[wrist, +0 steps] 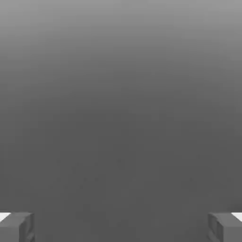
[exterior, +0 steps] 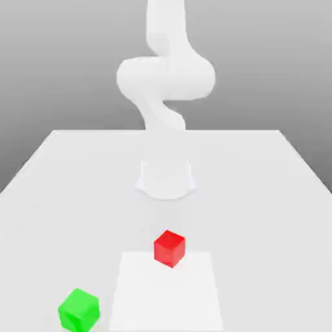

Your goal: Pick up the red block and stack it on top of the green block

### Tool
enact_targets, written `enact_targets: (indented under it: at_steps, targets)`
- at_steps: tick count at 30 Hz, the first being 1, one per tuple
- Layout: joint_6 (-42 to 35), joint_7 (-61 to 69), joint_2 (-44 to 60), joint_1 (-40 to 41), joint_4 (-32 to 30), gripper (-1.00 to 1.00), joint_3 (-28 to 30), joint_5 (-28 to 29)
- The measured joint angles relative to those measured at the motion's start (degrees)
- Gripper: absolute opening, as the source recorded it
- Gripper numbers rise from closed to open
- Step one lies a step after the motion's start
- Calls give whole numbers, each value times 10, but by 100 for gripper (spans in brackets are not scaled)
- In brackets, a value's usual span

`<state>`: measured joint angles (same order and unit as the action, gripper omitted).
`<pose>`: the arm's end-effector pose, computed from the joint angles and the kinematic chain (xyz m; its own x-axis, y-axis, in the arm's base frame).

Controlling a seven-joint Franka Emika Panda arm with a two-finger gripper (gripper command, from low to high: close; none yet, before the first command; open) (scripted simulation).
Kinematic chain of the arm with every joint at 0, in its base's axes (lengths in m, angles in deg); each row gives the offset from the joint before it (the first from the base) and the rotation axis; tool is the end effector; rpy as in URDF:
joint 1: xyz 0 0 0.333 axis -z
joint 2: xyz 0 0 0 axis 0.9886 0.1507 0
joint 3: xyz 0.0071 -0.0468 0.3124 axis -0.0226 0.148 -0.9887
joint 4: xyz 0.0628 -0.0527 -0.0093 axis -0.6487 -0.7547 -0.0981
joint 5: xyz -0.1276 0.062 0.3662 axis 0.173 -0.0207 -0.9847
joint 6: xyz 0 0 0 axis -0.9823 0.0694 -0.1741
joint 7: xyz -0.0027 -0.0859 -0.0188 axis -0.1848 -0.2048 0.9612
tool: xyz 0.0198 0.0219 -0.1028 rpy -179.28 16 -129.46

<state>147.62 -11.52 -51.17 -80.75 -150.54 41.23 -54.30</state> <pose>0.3717 -0.0057 0.6610 0.4889 -0.7633 0.4223 -0.5680 -0.6460 -0.5100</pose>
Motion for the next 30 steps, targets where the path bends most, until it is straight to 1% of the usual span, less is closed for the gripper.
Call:
enact_targets:
  at_steps: [5, 10, 15, 17, 19, 23, 27, 28, 30]
  targets:
    - [67, -59, 80, 12, -93, 0, -7, -26]
    - [133, -129, 160, 25, -187, 0, -31, -41]
    - [211, -224, 252, 42, -294, 0, -68, -41]
    - [262, -267, 319, 51, -326, 0, -83, -34]
    - [305, -293, 375, 55, -336, 0, -87, -22]
    - [362, -319, 442, 59, -331, 0, -80, 11]
    - [415, -350, 503, 23, -325, 0, -34, 51]
    - [427, -354, 517, 11, -324, -100, -22, 55]
    - [427, -354, 517, 11, -324, -100, -22, 55]
